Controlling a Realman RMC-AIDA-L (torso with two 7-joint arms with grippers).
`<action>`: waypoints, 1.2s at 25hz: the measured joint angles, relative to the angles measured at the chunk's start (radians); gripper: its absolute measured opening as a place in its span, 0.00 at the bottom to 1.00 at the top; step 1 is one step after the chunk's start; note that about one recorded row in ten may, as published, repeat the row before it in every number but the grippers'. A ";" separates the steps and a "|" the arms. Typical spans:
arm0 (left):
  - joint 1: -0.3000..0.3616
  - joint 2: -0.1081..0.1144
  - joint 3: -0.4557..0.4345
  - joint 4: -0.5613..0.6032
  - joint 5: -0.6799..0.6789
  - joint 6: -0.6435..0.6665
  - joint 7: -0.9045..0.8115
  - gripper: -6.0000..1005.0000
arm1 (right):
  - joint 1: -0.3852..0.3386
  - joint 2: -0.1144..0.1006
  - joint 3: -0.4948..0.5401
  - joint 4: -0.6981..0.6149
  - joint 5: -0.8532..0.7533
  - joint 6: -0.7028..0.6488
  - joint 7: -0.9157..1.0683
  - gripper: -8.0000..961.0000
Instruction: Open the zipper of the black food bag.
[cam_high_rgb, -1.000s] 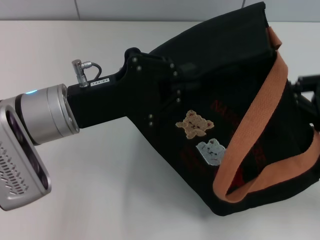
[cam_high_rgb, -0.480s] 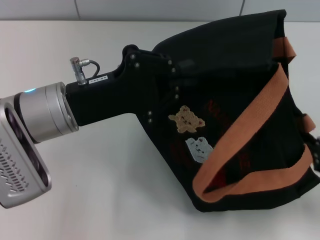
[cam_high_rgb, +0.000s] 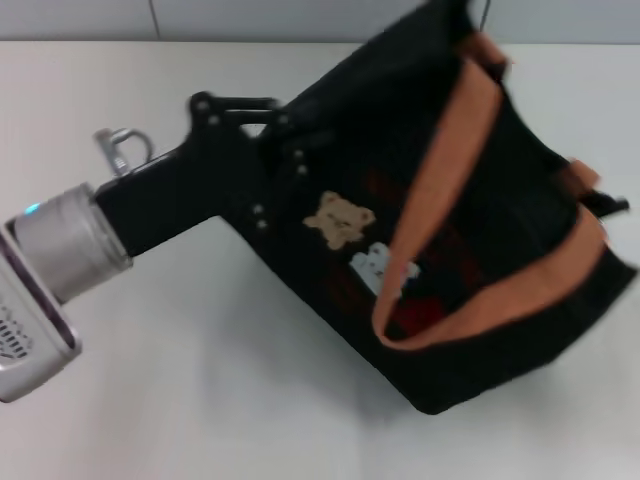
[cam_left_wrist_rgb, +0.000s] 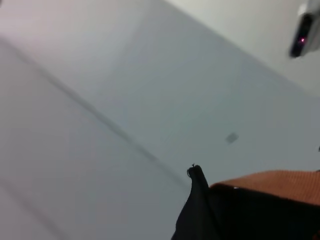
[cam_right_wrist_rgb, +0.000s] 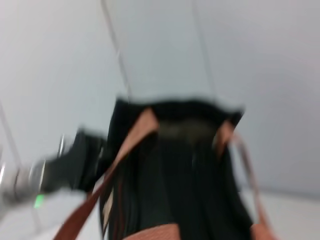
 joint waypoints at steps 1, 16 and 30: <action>-0.009 -0.001 0.002 -0.076 -0.056 0.012 0.020 0.10 | -0.003 0.002 0.023 0.017 0.042 0.002 0.000 0.16; -0.032 -0.001 0.030 -0.629 -0.343 0.292 -0.062 0.15 | 0.060 0.015 0.012 0.110 0.054 0.002 -0.028 0.65; 0.018 0.087 0.032 -0.585 -0.256 0.558 -0.321 0.57 | 0.060 0.022 -0.101 0.114 0.052 -0.134 -0.121 0.84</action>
